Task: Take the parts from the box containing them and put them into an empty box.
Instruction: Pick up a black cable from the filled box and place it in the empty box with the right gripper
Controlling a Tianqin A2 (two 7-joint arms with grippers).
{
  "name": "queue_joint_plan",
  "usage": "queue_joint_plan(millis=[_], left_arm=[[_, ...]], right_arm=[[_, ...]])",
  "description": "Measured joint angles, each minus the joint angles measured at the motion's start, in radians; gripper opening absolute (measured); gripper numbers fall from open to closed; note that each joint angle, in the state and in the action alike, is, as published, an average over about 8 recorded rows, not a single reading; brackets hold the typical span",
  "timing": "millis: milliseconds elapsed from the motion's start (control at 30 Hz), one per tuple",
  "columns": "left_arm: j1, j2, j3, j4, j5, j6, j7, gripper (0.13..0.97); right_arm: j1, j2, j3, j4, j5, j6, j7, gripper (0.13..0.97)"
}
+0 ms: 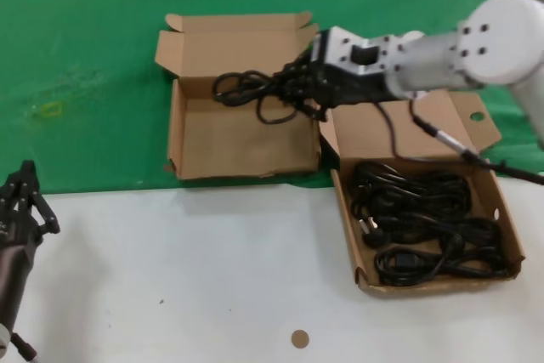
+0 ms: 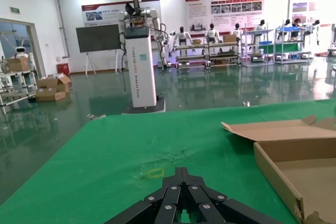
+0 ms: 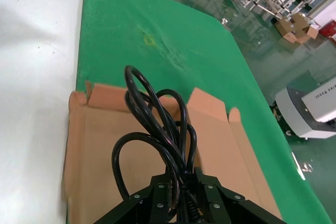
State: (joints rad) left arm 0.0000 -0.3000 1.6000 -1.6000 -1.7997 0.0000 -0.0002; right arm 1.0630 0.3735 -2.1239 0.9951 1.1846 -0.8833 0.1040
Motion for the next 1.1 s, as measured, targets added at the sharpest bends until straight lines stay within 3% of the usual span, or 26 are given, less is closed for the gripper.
queue_joint_plan(millis=[367,833,1100], left_arm=[[0.000,0.000,0.000,0.000,0.000,0.000,0.000,0.144],[0.000,0.000,0.000,0.000,0.000,0.000,0.000,0.144],[0.000,0.000,0.000,0.000,0.000,0.000,0.000,0.144]], right_arm=[[0.048,-0.113,-0.026,-0.158,-0.012,0.066,-0.049,0.220],[0.083,-0.167,-0.034,-0.281,-0.035,0.137,-0.070,0.231],[0.095,-0.185,-0.032,-0.316,-0.032,0.158,-0.082,0.310]])
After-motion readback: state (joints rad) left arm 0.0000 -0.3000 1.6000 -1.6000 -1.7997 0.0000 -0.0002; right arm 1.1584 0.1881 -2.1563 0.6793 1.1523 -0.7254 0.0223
